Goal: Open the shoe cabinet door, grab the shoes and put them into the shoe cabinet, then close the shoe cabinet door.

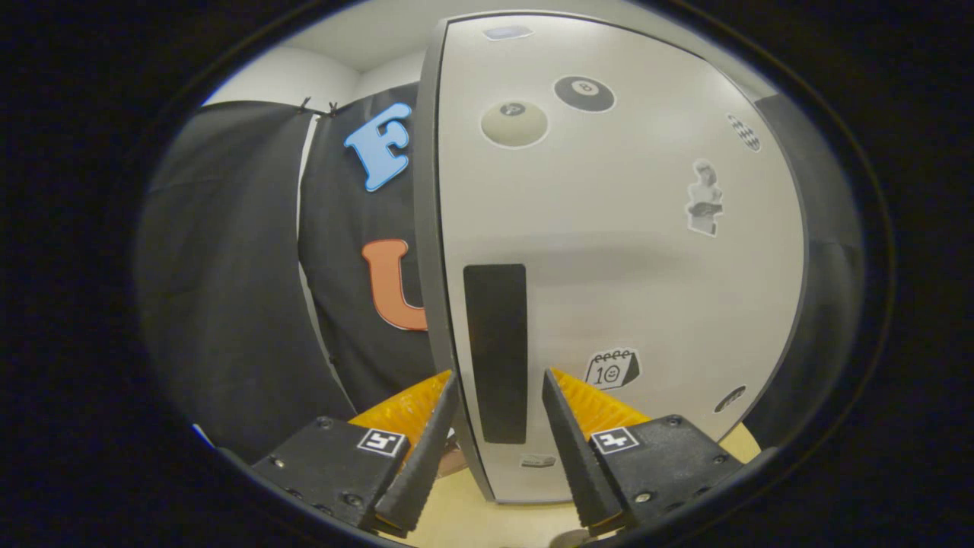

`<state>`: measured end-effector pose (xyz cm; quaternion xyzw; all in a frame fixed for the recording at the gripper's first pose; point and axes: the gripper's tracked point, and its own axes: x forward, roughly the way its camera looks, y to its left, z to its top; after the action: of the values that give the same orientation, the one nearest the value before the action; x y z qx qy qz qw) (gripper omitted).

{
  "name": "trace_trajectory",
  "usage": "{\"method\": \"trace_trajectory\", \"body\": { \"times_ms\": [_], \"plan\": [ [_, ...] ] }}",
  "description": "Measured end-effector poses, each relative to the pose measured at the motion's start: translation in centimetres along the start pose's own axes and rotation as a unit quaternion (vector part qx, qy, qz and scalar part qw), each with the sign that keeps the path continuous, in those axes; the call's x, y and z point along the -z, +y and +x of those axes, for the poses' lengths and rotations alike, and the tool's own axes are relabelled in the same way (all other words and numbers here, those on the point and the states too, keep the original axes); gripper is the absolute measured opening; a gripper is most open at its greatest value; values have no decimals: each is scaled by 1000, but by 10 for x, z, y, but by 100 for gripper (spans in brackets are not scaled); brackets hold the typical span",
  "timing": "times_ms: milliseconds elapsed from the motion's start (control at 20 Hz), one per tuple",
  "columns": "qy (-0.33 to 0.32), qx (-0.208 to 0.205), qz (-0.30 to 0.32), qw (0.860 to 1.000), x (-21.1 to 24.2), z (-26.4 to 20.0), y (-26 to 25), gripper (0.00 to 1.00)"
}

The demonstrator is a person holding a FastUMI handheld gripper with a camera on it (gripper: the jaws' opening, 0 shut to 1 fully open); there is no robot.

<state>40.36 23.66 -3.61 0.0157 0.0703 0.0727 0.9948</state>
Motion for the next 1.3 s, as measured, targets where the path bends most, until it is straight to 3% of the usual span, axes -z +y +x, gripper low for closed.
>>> {"method": "trace_trajectory", "body": {
  "times_ms": [300,750,1300],
  "plan": [
    [17,9,1,1000,3,6,-3,41],
    [33,-21,-7,999,7,-8,-5,30],
    [21,-29,-26,999,28,-140,-36,27]
  ]
}}
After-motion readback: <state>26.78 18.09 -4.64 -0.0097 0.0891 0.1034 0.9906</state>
